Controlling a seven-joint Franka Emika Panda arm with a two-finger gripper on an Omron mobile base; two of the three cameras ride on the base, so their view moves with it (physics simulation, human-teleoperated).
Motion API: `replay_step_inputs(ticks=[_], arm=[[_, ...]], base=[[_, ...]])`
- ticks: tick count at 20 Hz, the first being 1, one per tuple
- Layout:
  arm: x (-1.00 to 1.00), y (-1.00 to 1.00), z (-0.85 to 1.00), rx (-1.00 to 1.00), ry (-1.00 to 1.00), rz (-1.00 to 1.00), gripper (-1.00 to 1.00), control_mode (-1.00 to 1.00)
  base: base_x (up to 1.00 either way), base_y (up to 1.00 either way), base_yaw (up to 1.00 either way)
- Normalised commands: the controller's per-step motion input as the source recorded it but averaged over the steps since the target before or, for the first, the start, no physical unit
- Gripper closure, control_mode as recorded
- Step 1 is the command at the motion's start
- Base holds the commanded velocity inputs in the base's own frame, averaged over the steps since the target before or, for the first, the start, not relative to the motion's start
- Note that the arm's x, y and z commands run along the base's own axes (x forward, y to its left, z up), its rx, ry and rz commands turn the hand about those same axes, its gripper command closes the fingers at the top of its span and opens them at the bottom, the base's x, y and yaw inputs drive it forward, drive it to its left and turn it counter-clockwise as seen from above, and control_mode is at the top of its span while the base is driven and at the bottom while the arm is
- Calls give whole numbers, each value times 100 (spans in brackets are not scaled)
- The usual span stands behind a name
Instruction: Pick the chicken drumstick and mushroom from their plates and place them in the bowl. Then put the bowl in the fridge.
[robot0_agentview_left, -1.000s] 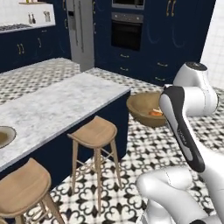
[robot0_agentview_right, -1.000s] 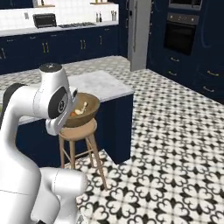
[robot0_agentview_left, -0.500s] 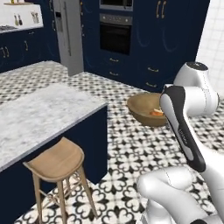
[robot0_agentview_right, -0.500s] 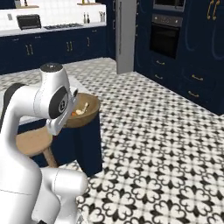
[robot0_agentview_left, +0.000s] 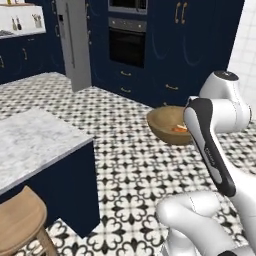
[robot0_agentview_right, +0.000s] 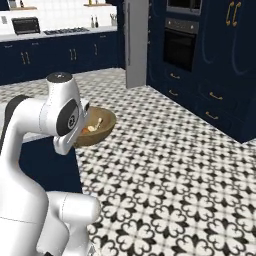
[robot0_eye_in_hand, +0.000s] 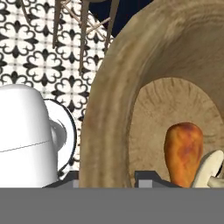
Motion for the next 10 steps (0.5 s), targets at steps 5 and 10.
replay_step_inputs(ticks=[5,10], arm=[[0,0,0,0,0,0,100,100],[0,0,0,0,0,0,100,100]], base=[[93,-100,31],[88,-100,33]])
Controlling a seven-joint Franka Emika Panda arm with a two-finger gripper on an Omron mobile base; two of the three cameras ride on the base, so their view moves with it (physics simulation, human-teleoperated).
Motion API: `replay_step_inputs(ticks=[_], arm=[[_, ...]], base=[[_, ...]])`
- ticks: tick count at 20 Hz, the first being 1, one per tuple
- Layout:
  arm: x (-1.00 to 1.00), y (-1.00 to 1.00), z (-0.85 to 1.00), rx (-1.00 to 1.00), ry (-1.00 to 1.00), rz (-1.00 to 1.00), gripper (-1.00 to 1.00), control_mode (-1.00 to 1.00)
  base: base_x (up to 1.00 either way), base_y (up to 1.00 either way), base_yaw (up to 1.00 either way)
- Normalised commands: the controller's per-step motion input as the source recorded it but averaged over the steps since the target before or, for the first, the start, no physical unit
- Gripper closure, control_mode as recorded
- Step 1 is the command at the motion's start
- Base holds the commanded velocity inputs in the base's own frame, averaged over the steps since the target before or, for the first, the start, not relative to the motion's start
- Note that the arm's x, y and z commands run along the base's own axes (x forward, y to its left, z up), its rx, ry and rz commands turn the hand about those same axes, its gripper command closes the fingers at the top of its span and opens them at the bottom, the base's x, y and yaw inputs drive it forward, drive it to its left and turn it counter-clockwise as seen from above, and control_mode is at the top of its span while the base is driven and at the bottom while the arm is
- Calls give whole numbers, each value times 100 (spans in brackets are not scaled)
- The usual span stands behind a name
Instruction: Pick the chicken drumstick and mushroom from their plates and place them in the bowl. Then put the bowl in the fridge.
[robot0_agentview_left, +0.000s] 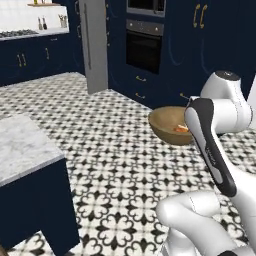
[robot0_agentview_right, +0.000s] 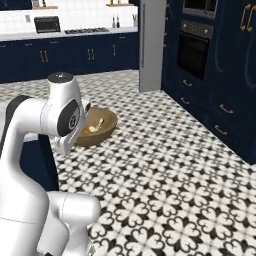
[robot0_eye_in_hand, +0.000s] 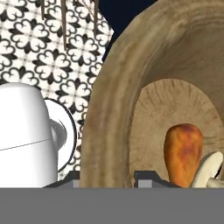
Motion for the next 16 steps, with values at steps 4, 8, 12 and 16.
replay_step_inputs(ticks=[4,8,12,16], arm=[[0,0,0,0,0,0,100,100],[0,0,0,0,0,0,100,100],[0,0,0,0,0,0,100,100],[0,0,0,0,0,0,100,100]], base=[[83,-99,38],[84,-85,47],[97,-76,44],[100,-45,36]])
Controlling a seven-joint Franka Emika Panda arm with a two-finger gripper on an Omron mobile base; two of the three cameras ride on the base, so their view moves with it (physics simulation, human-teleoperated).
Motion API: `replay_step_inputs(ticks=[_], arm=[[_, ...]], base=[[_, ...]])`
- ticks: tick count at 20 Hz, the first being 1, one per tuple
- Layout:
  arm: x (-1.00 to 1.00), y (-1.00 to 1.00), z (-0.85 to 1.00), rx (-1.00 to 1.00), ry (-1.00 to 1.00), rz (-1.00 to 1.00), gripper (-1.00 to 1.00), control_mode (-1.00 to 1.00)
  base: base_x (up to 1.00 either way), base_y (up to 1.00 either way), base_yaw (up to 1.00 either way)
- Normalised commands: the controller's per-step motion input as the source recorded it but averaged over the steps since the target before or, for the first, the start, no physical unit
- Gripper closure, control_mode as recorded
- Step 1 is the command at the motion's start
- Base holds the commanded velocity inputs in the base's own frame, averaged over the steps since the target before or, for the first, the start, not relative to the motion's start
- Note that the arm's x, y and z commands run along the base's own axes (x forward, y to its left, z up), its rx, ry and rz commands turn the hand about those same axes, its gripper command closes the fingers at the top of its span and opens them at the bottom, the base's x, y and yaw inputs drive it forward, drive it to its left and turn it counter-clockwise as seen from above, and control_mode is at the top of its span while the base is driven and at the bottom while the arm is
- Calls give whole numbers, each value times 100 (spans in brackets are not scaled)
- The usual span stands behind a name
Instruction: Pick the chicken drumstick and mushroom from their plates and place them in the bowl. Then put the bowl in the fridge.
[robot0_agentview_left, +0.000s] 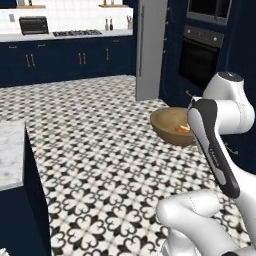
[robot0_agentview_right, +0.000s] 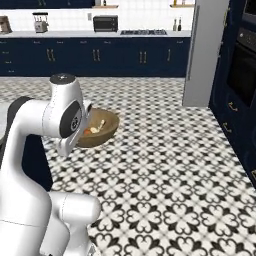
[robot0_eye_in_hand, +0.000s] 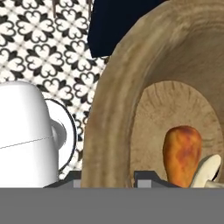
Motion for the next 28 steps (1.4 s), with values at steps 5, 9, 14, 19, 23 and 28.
replay_step_inputs(ticks=[5,9,14,19,23,28], arm=[[0,0,0,0,0,0,100,100],[0,0,0,0,0,0,100,100],[0,0,0,0,0,0,100,100],[0,0,0,0,0,0,100,100],[0,0,0,0,0,0,100,100],[0,0,0,0,0,0,100,100]], base=[[100,-10,16],[100,0,0],[100,-2,0],[100,0,0],[100,0,0],[100,0,0]])
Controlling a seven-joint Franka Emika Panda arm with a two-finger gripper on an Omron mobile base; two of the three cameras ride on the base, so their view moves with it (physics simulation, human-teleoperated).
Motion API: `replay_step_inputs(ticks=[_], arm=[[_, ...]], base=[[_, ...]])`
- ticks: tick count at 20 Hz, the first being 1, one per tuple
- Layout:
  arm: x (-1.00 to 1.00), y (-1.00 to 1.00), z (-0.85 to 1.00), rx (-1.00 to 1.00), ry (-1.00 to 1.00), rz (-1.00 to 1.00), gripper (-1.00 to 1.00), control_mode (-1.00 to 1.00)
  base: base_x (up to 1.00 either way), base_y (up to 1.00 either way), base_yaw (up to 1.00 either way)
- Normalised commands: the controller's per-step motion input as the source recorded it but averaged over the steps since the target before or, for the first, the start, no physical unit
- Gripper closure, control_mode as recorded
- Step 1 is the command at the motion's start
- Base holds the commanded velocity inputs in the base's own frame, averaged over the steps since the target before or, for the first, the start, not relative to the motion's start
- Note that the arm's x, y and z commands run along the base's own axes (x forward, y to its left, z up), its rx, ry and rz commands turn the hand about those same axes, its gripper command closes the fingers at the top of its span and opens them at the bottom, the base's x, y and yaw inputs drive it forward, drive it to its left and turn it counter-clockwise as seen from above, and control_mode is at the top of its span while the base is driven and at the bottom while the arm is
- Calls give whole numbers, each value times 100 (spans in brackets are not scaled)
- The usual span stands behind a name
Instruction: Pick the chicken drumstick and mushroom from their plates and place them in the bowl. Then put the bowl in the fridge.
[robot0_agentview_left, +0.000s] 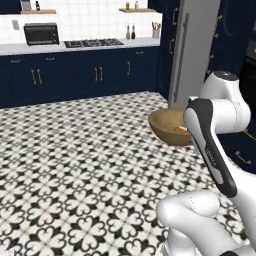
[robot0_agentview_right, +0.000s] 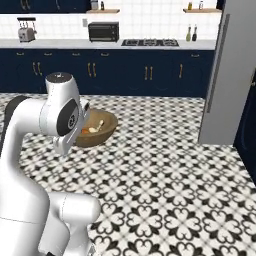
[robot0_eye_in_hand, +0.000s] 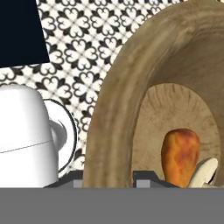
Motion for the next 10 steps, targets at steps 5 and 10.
replay_step_inputs(ticks=[5,10], arm=[[0,0,0,0,0,0,100,100],[0,0,0,0,0,0,100,100]], base=[[100,0,0],[100,0,0]])
